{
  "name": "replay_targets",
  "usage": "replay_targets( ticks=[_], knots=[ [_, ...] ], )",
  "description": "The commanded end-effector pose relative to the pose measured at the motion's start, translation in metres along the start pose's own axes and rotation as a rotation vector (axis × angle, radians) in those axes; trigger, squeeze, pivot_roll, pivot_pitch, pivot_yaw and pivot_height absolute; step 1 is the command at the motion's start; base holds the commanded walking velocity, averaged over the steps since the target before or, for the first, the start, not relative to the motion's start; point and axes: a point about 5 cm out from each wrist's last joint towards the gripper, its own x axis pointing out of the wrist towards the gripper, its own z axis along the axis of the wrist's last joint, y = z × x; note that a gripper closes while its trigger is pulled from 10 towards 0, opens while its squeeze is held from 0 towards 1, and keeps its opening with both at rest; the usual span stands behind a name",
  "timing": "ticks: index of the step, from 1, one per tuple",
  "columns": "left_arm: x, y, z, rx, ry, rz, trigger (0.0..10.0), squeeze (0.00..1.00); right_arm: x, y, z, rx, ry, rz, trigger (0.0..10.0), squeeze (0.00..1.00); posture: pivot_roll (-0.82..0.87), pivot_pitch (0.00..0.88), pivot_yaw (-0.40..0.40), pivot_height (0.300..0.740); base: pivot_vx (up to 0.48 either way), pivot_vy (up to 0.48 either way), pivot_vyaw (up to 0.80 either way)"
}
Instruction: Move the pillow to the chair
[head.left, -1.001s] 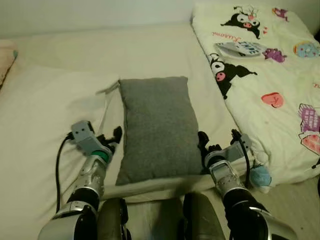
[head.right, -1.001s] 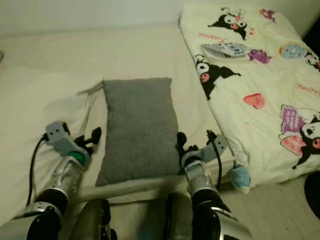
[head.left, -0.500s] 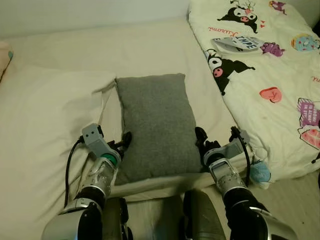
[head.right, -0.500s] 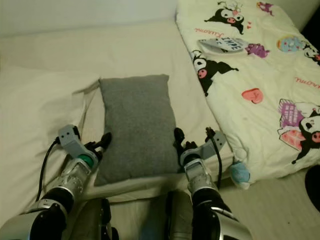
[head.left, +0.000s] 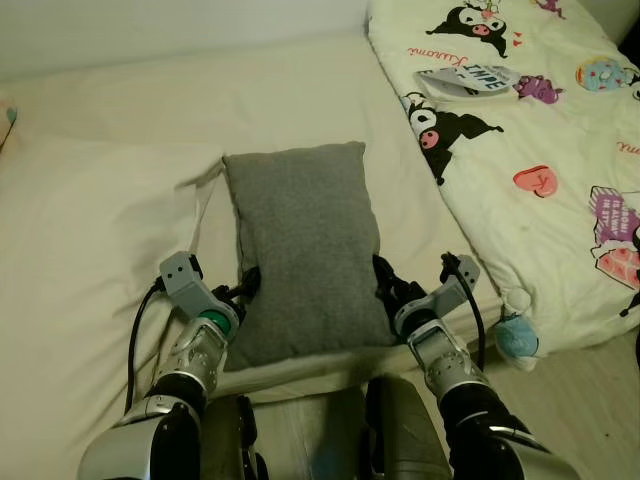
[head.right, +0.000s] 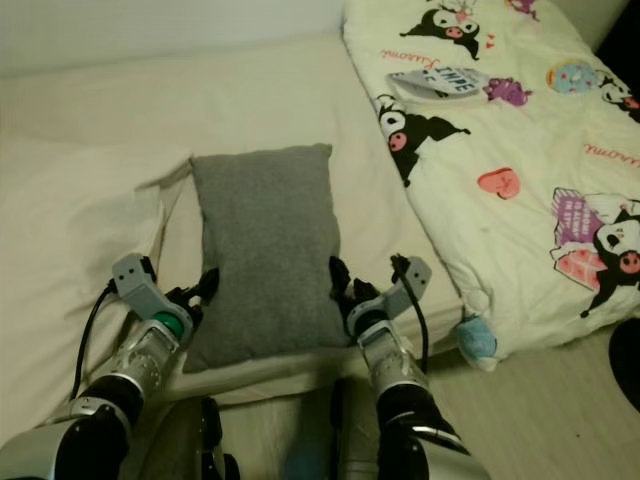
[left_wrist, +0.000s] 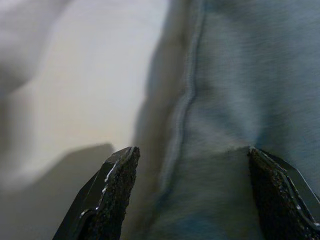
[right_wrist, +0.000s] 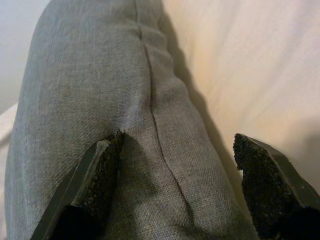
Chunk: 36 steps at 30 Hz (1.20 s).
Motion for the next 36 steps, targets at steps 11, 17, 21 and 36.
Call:
replay_targets(
  ticks=[11,17,21,36],
  knots=[
    [0.005,-0.036,-0.013,-0.030,0.053,-0.245,10.0,0.00,-0.005,0.009,-0.031,0.044,0.143,0.094,10.0,0.00,-0.10,0.217,0.106,0.606,0.000,0.000,0.00],
    [-0.003,-0.039,-0.042,0.166,0.184,-0.327,0.5,0.00,-0.011,0.015,-0.055,0.003,0.303,0.152,4.9,0.00,-0.10,0.215,0.105,0.606,0.000,0.000,0.00],
    [-0.004,-0.020,-0.035,0.211,0.138,-0.175,8.6,0.00,-0.013,0.015,-0.057,-0.005,0.313,0.154,10.0,0.00,-0.10,0.215,0.102,0.606,0.000,0.000,0.00],
    [-0.017,0.047,0.009,0.124,-0.058,0.308,10.0,0.00,-0.012,0.017,-0.052,0.005,0.315,0.160,10.0,0.00,-0.10,0.213,0.096,0.606,0.000,0.000,0.00]
  ],
)
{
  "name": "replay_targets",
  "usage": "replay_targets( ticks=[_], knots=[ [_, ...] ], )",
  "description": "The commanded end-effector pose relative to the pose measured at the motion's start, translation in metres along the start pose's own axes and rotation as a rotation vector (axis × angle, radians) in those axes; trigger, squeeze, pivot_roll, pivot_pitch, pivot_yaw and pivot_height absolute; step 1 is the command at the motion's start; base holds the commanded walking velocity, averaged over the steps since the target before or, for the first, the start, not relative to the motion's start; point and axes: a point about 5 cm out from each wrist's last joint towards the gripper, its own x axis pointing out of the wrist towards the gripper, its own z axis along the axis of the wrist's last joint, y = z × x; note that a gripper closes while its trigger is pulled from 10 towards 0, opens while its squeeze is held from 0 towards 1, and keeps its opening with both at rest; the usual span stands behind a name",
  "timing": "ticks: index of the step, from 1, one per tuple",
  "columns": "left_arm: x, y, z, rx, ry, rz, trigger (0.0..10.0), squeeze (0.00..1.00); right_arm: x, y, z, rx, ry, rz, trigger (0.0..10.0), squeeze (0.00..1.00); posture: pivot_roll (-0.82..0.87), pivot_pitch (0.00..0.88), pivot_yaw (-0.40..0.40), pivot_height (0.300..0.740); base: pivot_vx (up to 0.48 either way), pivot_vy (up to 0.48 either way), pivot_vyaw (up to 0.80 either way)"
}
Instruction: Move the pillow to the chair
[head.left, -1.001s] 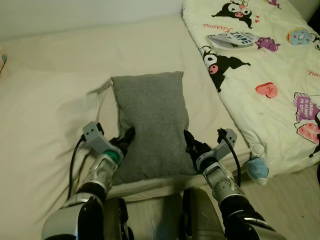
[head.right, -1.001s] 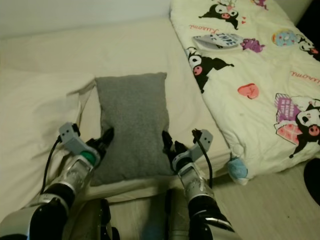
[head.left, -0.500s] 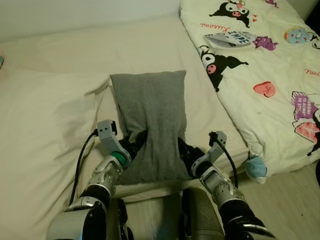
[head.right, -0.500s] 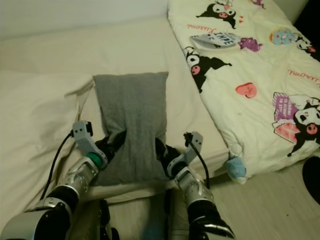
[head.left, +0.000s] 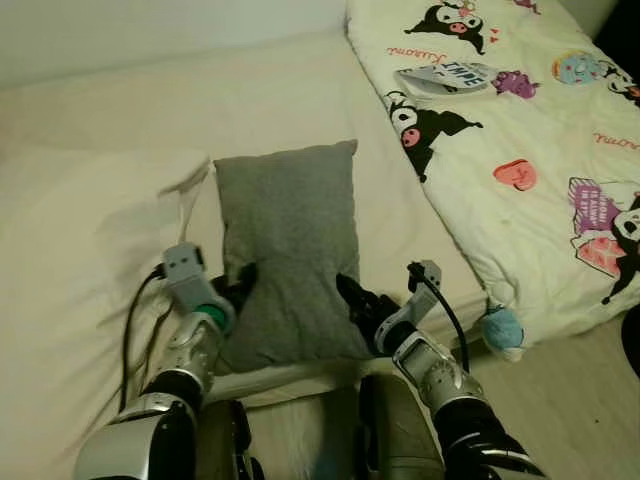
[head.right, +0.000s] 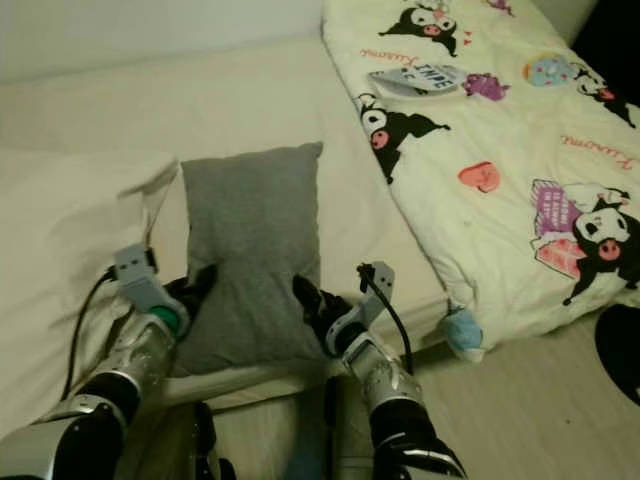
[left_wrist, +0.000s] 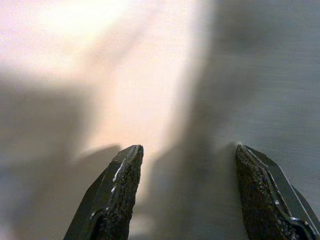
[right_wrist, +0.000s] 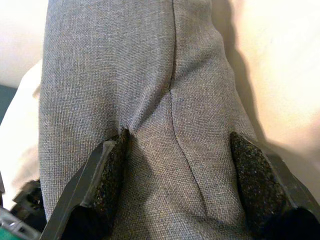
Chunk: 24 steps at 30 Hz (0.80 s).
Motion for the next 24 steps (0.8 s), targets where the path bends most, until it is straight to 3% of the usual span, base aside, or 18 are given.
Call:
replay_targets(
  ticks=[1,6,8,9,10,11,12,16,17,21,23,24],
  knots=[
    [-0.005,0.013,-0.013,-0.036,0.034,0.072,10.0,0.00,-0.001,0.001,-0.027,0.029,0.104,0.007,10.0,0.00,-0.10,0.213,0.096,0.606,0.000,0.000,0.00],
    [-0.006,0.003,-0.021,-0.078,0.062,0.016,10.0,0.00,-0.001,0.004,-0.029,0.020,0.123,0.030,10.0,0.00,-0.09,0.215,0.095,0.606,0.000,0.000,0.00],
    [-0.007,-0.016,-0.030,-0.100,0.105,-0.092,10.0,0.00,-0.001,0.006,-0.032,0.016,0.139,0.045,10.0,0.00,-0.10,0.216,0.092,0.606,0.000,0.000,0.00],
    [-0.007,-0.016,-0.030,-0.100,0.105,-0.092,10.0,0.00,-0.001,0.006,-0.032,0.016,0.139,0.045,10.0,0.00,-0.10,0.216,0.092,0.606,0.000,0.000,0.00],
    [-0.008,-0.033,-0.036,-0.101,0.138,-0.195,10.0,0.00,-0.001,0.010,-0.033,0.033,0.150,0.077,10.0,0.00,-0.10,0.216,0.093,0.606,0.000,0.000,0.00],
    [-0.008,-0.033,-0.036,-0.101,0.138,-0.195,10.0,0.00,-0.001,0.010,-0.033,0.033,0.150,0.077,10.0,0.00,-0.10,0.216,0.093,0.606,0.000,0.000,0.00],
    [-0.008,-0.047,-0.038,-0.158,0.145,-0.271,10.0,0.00,-0.002,0.014,-0.036,0.032,0.168,0.118,9.9,0.00,-0.10,0.212,0.094,0.606,0.000,0.000,0.00],
    [-0.008,-0.051,-0.038,-0.182,0.144,-0.290,10.0,0.00,-0.002,0.015,-0.037,0.030,0.175,0.129,9.9,0.00,-0.10,0.212,0.095,0.606,0.000,0.000,0.00],
    [-0.010,-0.062,-0.042,-0.185,0.161,-0.359,10.0,0.00,-0.004,0.018,-0.040,0.026,0.190,0.164,4.2,0.00,-0.10,0.211,0.099,0.606,0.000,0.000,0.00],
    [-0.011,-0.065,-0.043,-0.176,0.169,-0.379,10.0,0.00,-0.004,0.019,-0.040,0.025,0.194,0.176,4.2,0.00,-0.10,0.211,0.099,0.606,0.000,0.000,0.00],
    [-0.013,-0.068,-0.047,-0.164,0.184,-0.408,10.0,0.00,-0.006,0.023,-0.043,0.015,0.211,0.209,0.6,0.00,-0.10,0.211,0.100,0.606,0.000,0.000,0.00],
    [-0.013,-0.068,-0.047,-0.164,0.184,-0.408,10.0,0.00,-0.006,0.023,-0.043,0.015,0.211,0.209,0.6,0.00,-0.10,0.211,0.100,0.606,0.000,0.000,0.00]
  ],
)
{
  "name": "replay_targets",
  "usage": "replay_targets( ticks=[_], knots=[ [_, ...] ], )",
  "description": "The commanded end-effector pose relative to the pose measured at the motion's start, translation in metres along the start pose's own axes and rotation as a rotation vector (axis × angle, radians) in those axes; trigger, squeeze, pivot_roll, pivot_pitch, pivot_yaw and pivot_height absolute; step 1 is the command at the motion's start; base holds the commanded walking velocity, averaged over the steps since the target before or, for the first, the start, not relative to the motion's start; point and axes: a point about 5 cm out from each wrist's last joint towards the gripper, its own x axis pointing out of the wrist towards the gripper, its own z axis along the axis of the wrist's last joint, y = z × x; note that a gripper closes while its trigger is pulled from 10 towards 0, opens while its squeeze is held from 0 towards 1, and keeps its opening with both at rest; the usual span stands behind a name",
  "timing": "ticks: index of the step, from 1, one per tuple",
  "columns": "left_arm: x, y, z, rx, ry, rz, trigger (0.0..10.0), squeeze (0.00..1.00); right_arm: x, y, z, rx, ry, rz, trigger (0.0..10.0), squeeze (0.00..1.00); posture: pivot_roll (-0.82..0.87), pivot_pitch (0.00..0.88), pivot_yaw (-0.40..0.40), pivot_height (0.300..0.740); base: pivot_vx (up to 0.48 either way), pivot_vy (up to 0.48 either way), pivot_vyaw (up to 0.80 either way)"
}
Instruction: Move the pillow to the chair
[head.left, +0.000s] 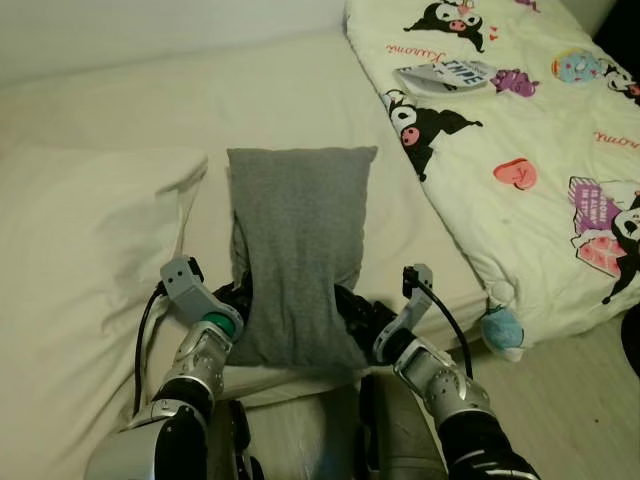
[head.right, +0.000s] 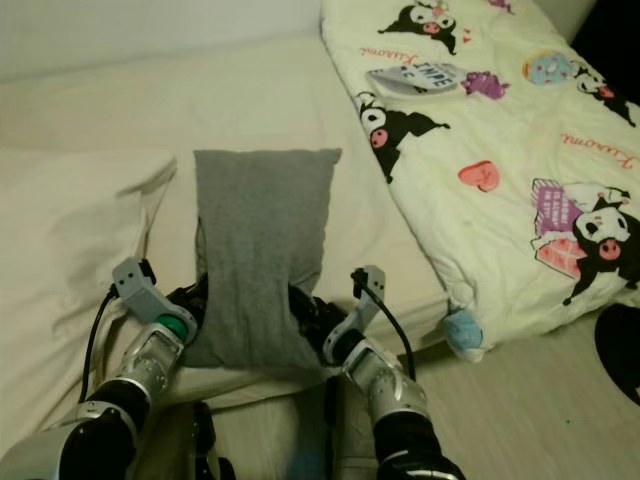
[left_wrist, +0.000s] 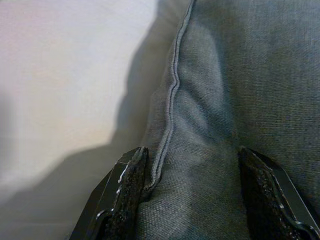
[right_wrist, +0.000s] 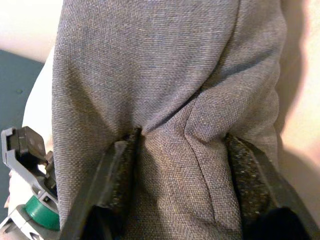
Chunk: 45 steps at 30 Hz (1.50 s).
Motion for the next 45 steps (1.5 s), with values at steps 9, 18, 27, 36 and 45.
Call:
replay_targets(
  ticks=[9,18,27,36,45],
  knots=[
    [0.000,-0.020,-0.027,0.008,0.116,-0.124,2.5,0.00,0.008,0.023,-0.039,0.006,0.183,0.137,0.0,0.00,-0.10,0.207,0.093,0.606,0.000,0.000,0.00],
    [-0.001,-0.019,-0.026,0.021,0.119,-0.130,0.0,0.00,0.010,0.025,-0.038,-0.017,0.182,0.135,0.0,0.00,-0.09,0.201,0.092,0.606,0.000,0.000,0.00],
    [-0.001,-0.019,-0.027,0.023,0.119,-0.147,0.0,0.00,0.009,0.025,-0.038,-0.030,0.177,0.133,0.0,0.00,-0.09,0.193,0.095,0.606,0.000,0.000,0.00],
    [-0.002,-0.039,-0.026,0.096,0.081,-0.339,0.0,0.00,0.010,0.038,-0.030,-0.114,0.118,0.179,0.0,0.00,-0.01,0.149,0.079,0.606,0.000,0.000,0.00],
    [-0.007,-0.045,-0.014,0.139,-0.021,-0.376,0.0,0.00,0.009,0.054,-0.010,-0.210,0.055,0.236,0.0,0.00,0.00,0.102,0.054,0.606,0.000,0.000,0.00]
  ],
)
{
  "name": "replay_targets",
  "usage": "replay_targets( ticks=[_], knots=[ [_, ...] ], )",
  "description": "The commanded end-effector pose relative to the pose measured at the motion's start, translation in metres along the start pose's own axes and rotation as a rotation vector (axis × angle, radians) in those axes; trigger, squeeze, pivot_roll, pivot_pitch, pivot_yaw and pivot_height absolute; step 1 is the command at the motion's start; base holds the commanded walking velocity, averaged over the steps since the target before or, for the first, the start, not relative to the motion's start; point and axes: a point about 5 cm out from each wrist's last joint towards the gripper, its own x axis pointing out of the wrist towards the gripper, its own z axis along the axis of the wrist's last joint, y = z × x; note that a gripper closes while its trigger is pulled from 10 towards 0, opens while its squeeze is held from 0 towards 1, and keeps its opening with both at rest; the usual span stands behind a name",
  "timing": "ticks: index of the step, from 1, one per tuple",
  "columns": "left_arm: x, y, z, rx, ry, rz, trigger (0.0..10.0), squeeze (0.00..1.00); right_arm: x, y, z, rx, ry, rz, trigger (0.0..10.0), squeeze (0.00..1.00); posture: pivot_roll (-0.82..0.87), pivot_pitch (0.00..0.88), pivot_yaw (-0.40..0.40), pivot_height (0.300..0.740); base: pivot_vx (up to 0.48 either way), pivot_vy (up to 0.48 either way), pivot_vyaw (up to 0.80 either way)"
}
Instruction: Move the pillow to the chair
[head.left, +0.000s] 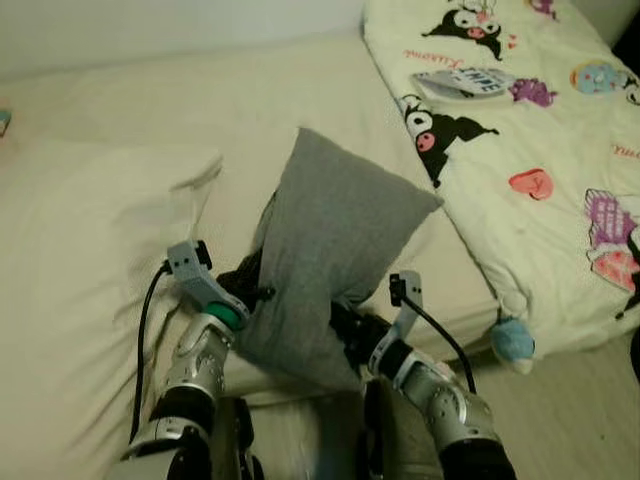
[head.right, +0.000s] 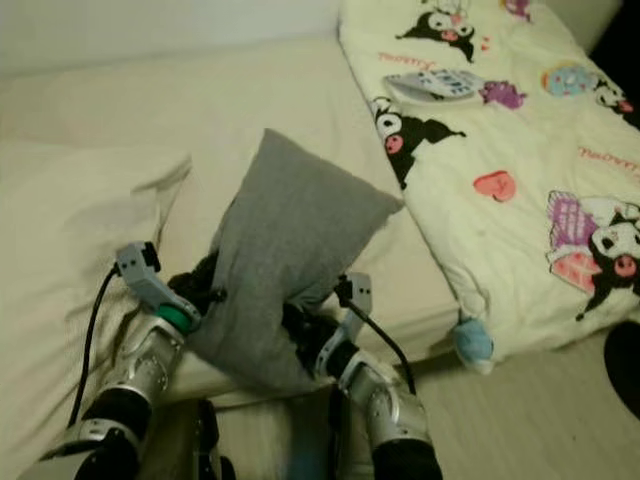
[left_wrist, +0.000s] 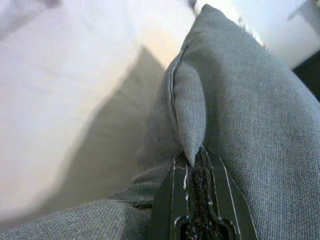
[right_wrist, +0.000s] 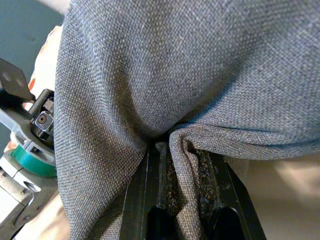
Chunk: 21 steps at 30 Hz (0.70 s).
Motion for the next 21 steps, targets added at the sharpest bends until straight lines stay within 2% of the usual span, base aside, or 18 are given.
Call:
replay_targets(
  ticks=[1,5,10,11,12,13,14,15,16,21],
  knots=[
    [-0.001,-0.023,-0.028,-0.031,0.093,-0.087,0.0,0.00,0.019,0.031,0.006,-0.067,0.002,0.133,0.0,0.00,0.00,0.083,0.054,0.606,0.000,0.000,0.00],
    [-0.005,-0.030,-0.025,0.010,0.063,-0.112,0.0,0.00,0.016,0.032,0.022,-0.157,-0.045,0.112,0.0,0.00,-0.01,0.040,0.056,0.606,0.000,0.000,0.00],
    [-0.004,-0.038,-0.024,0.056,0.067,-0.143,0.0,0.00,0.012,0.029,0.031,-0.212,-0.079,0.059,0.0,0.00,-0.02,0.019,0.057,0.606,0.000,0.000,0.00],
    [-0.003,-0.042,-0.023,0.082,0.069,-0.159,0.9,0.00,0.009,0.026,0.035,-0.237,-0.099,0.019,0.0,0.00,-0.02,0.010,0.060,0.606,0.000,0.000,0.00],
    [-0.003,-0.042,-0.023,0.082,0.069,-0.159,0.9,0.00,0.009,0.026,0.035,-0.237,-0.099,0.019,0.0,0.00,-0.02,0.010,0.060,0.606,0.000,0.000,0.00],
    [-0.001,-0.045,-0.023,0.110,0.072,-0.164,3.4,0.00,0.007,0.023,0.038,-0.254,-0.115,-0.016,3.1,0.00,-0.02,0.010,0.060,0.606,0.000,0.000,0.00],
    [0.000,-0.046,-0.022,0.128,0.071,-0.160,3.4,0.00,0.005,0.020,0.039,-0.278,-0.129,-0.060,4.6,0.00,-0.02,0.005,0.063,0.606,0.000,0.000,0.00],
    [0.000,-0.046,-0.022,0.128,0.071,-0.160,3.4,0.00,0.005,0.020,0.039,-0.278,-0.129,-0.060,4.6,0.00,-0.02,0.005,0.063,0.606,0.000,0.000,0.00],
    [0.002,-0.046,-0.021,0.164,0.073,-0.143,9.6,0.00,0.002,0.017,0.040,-0.300,-0.143,-0.106,10.0,0.00,-0.03,0.000,0.064,0.606,0.000,0.000,0.00],
    [0.005,-0.047,-0.018,0.264,0.083,-0.090,10.0,0.00,-0.006,0.010,0.040,-0.301,-0.190,-0.199,10.0,0.00,-0.02,0.000,0.068,0.606,0.000,0.000,0.00]
  ],
)
